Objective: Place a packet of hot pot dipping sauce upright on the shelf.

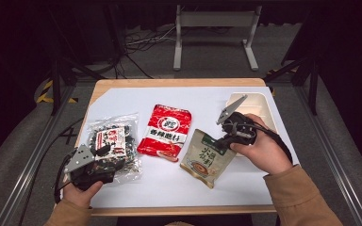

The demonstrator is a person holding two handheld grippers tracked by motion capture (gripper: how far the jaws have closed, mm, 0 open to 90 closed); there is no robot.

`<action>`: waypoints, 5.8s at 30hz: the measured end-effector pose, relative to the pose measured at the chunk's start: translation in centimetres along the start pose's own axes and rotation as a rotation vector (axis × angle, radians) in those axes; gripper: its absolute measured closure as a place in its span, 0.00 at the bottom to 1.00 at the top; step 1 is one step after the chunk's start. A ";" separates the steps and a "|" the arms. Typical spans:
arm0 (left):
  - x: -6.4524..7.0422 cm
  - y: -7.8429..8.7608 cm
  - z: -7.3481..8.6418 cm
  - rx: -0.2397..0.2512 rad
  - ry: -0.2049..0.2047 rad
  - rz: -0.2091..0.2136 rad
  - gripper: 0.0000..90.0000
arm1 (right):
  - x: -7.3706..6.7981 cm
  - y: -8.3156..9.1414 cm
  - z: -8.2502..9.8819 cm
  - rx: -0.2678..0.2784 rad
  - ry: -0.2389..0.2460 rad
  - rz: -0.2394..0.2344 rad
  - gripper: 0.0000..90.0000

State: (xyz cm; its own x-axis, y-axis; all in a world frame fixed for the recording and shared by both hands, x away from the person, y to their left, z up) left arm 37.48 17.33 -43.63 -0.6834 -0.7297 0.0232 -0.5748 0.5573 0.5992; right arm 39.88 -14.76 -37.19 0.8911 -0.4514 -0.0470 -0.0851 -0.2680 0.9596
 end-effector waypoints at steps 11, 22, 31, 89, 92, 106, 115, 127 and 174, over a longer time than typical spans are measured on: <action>-0.1 0.0 0.0 0.001 0.005 -0.002 0.30 | 1.3 1.9 0.0 0.003 0.012 0.089 1.00; -0.2 -0.1 0.1 -0.006 0.006 0.001 0.30 | 2.7 3.9 -0.4 0.045 0.003 0.136 1.00; -0.1 -0.4 -0.3 -0.008 0.001 0.022 0.32 | 3.6 5.6 -1.2 0.062 0.017 0.190 1.00; -0.8 -1.0 0.4 -0.036 0.019 0.011 0.32 | 15.7 12.5 0.4 0.094 0.045 0.450 1.00; -1.2 -0.4 1.0 -0.040 0.033 -0.015 0.32 | 16.5 12.7 0.6 0.088 0.053 0.463 1.00; -1.5 1.5 2.7 -0.038 0.085 -0.066 0.32 | 19.3 13.3 0.6 0.111 0.056 0.493 1.00; -1.7 2.1 3.5 -0.046 0.100 -0.089 0.32 | 21.8 12.9 0.4 0.130 0.063 0.515 1.00; -1.7 1.9 3.5 -0.051 0.102 -0.089 0.32 | 23.5 11.2 0.1 0.116 0.081 0.532 1.00; -1.8 1.3 3.4 -0.065 0.092 -0.086 0.31 | 23.4 6.2 -0.1 -0.047 0.202 0.488 1.00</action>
State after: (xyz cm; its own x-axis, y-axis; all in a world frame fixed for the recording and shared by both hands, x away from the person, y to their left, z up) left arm 36.42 20.68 -45.60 -0.5869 -0.8086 0.0405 -0.5973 0.4662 0.6526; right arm 60.22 -26.85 -32.26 0.8212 -0.3401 0.4582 -0.4957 -0.0272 0.8681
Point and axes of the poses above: each handheld gripper's, and its own axes: y roughly backward along the jaws, z roughly out of its underside, x roughly to its right, the point moved 10 cm from there along -y, roughly forward along the jaws, and after that the axes turned 12 degrees about -x, right-handed, at the moved point
